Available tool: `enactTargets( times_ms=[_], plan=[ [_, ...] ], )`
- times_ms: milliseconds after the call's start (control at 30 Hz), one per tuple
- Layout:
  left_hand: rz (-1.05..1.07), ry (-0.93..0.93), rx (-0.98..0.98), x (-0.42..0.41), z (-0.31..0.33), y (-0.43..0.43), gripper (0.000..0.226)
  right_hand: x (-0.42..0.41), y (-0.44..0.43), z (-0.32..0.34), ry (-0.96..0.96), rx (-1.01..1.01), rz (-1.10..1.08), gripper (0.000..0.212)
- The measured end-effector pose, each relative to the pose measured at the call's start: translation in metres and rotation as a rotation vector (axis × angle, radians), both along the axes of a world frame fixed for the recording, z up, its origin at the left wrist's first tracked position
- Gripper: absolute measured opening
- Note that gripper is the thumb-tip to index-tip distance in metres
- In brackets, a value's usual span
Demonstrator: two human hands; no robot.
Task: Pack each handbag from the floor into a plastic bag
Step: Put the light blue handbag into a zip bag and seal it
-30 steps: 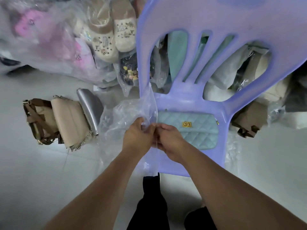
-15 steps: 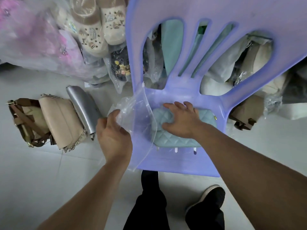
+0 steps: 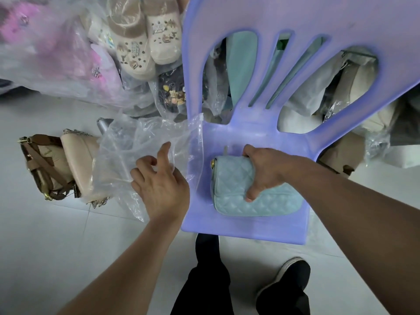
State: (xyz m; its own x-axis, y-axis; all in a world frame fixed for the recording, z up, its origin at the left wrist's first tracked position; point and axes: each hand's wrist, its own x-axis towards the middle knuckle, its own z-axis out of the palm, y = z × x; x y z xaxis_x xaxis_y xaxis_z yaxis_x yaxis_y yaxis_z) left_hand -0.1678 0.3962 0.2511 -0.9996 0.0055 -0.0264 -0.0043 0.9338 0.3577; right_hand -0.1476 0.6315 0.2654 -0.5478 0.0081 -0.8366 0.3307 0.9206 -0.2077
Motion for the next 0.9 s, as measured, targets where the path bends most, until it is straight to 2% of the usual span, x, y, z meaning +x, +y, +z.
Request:
enactTargets(
  times_ms=[100,267,333,400,467,567,633,733,833,900],
  plan=[
    [-0.016,-0.140,0.062,0.008,-0.005,0.002,0.060,0.006,0.007,0.013,0.009,-0.048,-0.133,0.096],
    [0.083,-0.472,0.269,0.019,-0.004,0.020,0.055,0.025,0.018,0.053,0.125,-0.222,-0.527,0.083],
    [0.097,-0.562,0.454,0.020,0.001,0.022,0.051,0.030,0.011,0.063,0.193,-0.238,-0.545,0.086],
    [0.065,-0.569,0.566,0.020,0.004,0.018,0.048,0.033,-0.001,0.063,0.254,-0.191,-0.488,0.093],
    [0.052,-0.542,0.579,0.018,0.008,0.013,0.046,0.038,-0.009,0.064,0.294,-0.178,-0.476,0.095],
    [0.044,-0.603,0.573,0.012,0.013,0.007,0.040,0.048,-0.010,0.071,0.361,-0.246,-0.569,0.087],
    [0.064,-0.682,0.617,0.012,0.020,0.007,0.033,0.058,-0.009,0.078,0.401,-0.382,-0.700,0.082],
    [0.057,-0.771,0.554,0.019,0.025,0.010,0.032,0.067,-0.008,0.082,0.435,-0.604,-0.838,0.085],
    [0.097,-0.844,0.613,0.026,0.026,0.010,0.009,0.067,-0.005,0.077,0.381,-0.658,-0.771,0.086],
    [0.186,-0.879,0.723,0.031,0.031,0.008,0.006,0.066,-0.004,0.072,0.322,-0.609,-0.665,0.088]
  ],
)
